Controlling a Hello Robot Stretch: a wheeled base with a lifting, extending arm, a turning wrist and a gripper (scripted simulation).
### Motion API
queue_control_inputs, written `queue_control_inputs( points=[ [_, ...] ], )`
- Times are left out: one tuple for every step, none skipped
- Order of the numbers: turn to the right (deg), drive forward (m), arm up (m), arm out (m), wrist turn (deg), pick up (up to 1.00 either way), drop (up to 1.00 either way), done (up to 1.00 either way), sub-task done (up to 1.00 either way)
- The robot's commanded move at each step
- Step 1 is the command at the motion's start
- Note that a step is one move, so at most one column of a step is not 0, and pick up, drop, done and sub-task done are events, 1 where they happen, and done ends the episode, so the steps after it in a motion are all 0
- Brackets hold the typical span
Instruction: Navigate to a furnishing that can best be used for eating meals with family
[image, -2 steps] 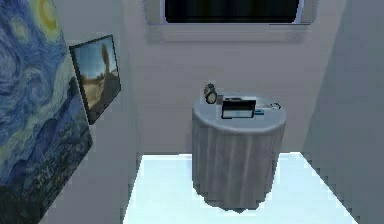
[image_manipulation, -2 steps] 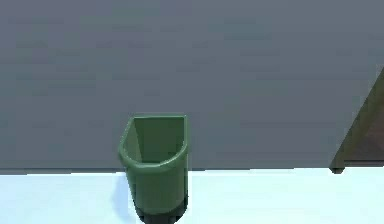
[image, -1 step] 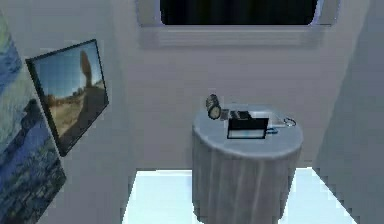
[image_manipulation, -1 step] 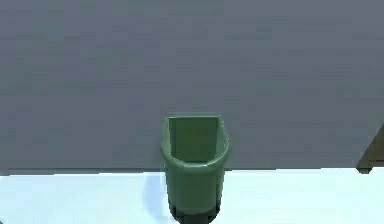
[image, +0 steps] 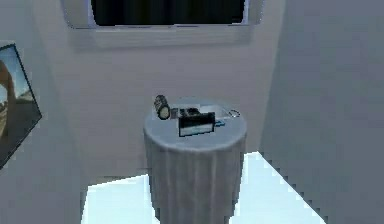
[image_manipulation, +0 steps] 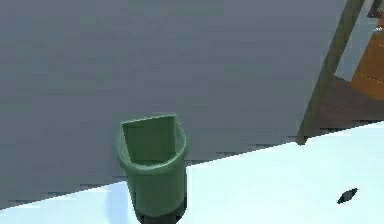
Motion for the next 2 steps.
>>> queue_control_inputs(
  points=[
    [0.0,0.20,0.00,0.00,0.0,0.00,0.00,0.00,0.00],
    [0.0,0.00,0.00,0.00,0.0,0.00,0.00,1.00,0.00]
  ],
)
